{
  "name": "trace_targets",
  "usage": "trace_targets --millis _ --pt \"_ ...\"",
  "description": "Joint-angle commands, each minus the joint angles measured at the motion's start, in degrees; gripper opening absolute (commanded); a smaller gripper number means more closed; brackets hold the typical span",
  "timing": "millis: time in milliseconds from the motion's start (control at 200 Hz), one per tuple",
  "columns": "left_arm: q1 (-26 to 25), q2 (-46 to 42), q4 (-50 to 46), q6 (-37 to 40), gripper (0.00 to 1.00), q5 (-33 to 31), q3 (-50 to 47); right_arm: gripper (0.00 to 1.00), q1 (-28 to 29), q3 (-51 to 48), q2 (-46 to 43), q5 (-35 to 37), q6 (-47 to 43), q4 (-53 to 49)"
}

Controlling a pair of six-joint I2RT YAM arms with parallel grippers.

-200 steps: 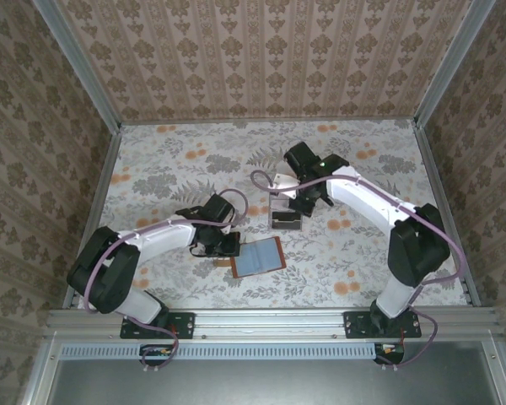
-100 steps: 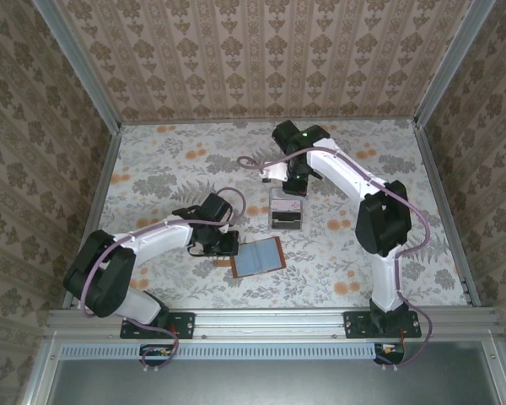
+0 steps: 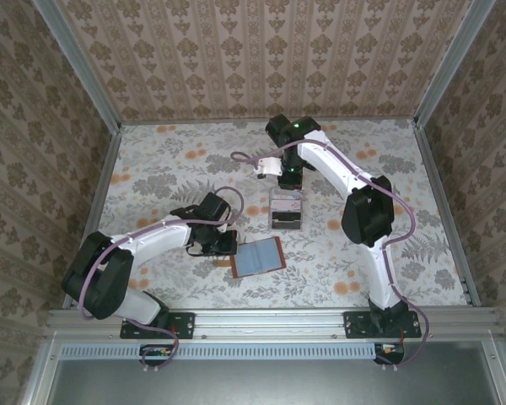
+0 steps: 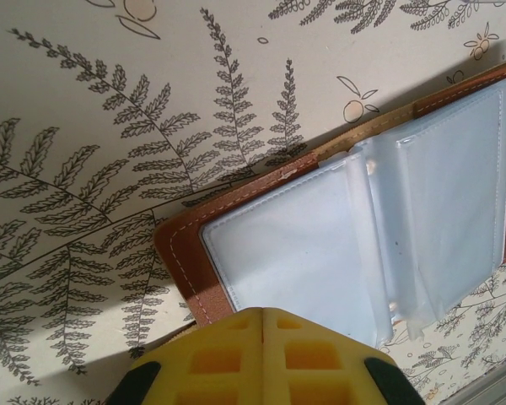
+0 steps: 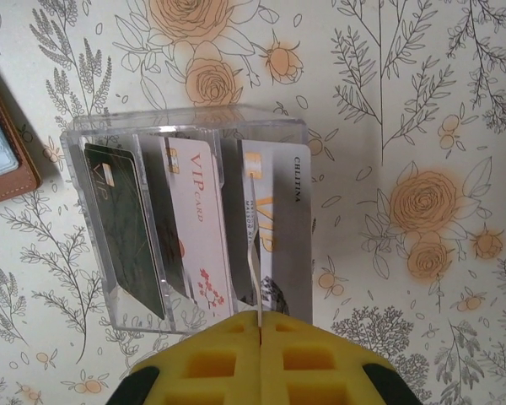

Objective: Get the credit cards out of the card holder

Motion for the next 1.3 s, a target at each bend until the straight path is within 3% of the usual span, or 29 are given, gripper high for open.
trace_targets --millis 0,460,725,965,1295 --pt "0.5 -1.5 -1.5 0.1 0.02 -0.5 -0.4 0.0 -0.1 3.0 2.0 -1.8 -2.0 -3.5" --pt "0.7 -1.7 -1.6 -0.4 0.02 -0.9 -0.9 0.0 0.4 6.8 6.7 -3.4 -2.3 -5.6" --pt "0.6 -1.6 -1.4 -0.3 0.02 -0.9 -0.9 0.14 0.5 6.7 7.3 -1.9 -1.1 -5.5" --pt "0.6 -1.8 -1.4 -0.3 0.02 -0.7 -0.7 0.18 0.6 6.5 5.4 0.0 0.8 -3.6" --pt "0.6 -3.3 -1.1 -0.9 0.02 -0.9 -2.5 0.19 2.6 -6.0 -3.8 -3.7 9.8 8.7"
